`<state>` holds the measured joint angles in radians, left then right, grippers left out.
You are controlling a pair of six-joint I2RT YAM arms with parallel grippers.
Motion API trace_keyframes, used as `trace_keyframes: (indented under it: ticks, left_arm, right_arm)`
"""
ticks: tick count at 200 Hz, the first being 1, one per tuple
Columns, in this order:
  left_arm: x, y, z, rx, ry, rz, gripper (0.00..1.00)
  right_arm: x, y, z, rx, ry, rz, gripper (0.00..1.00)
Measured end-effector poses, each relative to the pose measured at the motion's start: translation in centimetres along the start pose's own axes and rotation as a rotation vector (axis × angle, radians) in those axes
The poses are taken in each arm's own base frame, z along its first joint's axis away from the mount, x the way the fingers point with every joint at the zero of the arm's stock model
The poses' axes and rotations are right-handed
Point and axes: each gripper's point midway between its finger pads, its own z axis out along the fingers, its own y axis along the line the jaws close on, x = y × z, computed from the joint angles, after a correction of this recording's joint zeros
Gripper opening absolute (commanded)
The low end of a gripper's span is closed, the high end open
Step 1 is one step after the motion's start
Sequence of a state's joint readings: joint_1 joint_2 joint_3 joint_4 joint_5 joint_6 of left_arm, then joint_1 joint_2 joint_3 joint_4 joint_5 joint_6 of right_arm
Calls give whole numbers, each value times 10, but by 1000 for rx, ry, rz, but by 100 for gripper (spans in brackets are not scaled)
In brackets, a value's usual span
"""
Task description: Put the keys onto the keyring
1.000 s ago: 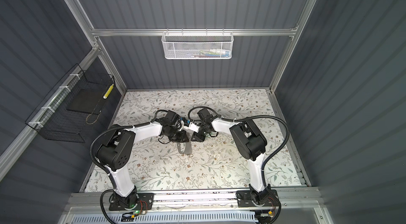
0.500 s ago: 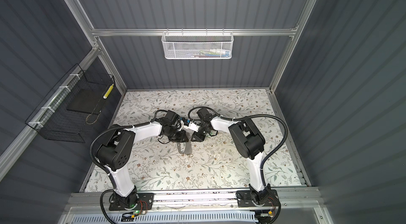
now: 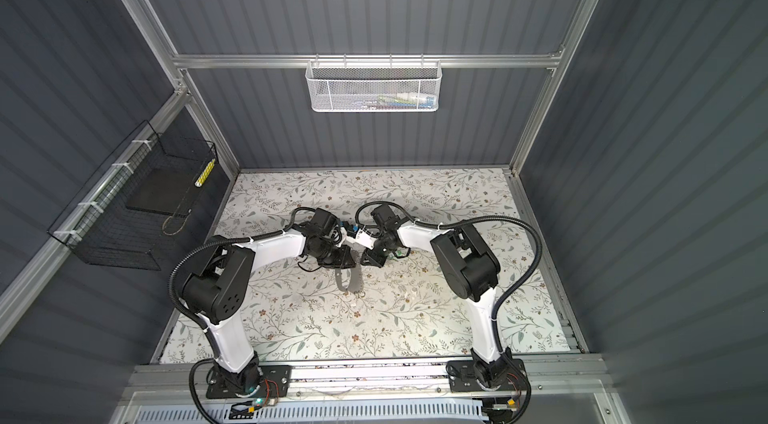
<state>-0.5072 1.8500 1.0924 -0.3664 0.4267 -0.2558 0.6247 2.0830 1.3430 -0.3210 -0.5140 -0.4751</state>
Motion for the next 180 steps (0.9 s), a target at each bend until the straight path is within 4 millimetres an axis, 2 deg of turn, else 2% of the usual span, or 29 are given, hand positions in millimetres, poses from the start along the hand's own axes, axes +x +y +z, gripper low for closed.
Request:
trace_keyframes:
  ticks: [67,101,126,180]
  left_arm:
    - [-3,0,-10,-7,-17,-3,18]
    - [-12,-9,-35,2,-73,10,19]
    - [-18,-13,-55,1,-121,24,20]
    - [-27,-15,-80,-27,-192,111,25]
  right_arm:
    - [-1,4,1,-1,-11,-9,6]
    - [-3,11,-8,-4,-40,-24,0]
    - [-7,16,-16,-1,-64,-37,0]
    - [-8,27,-29,9,-107,-63,0]
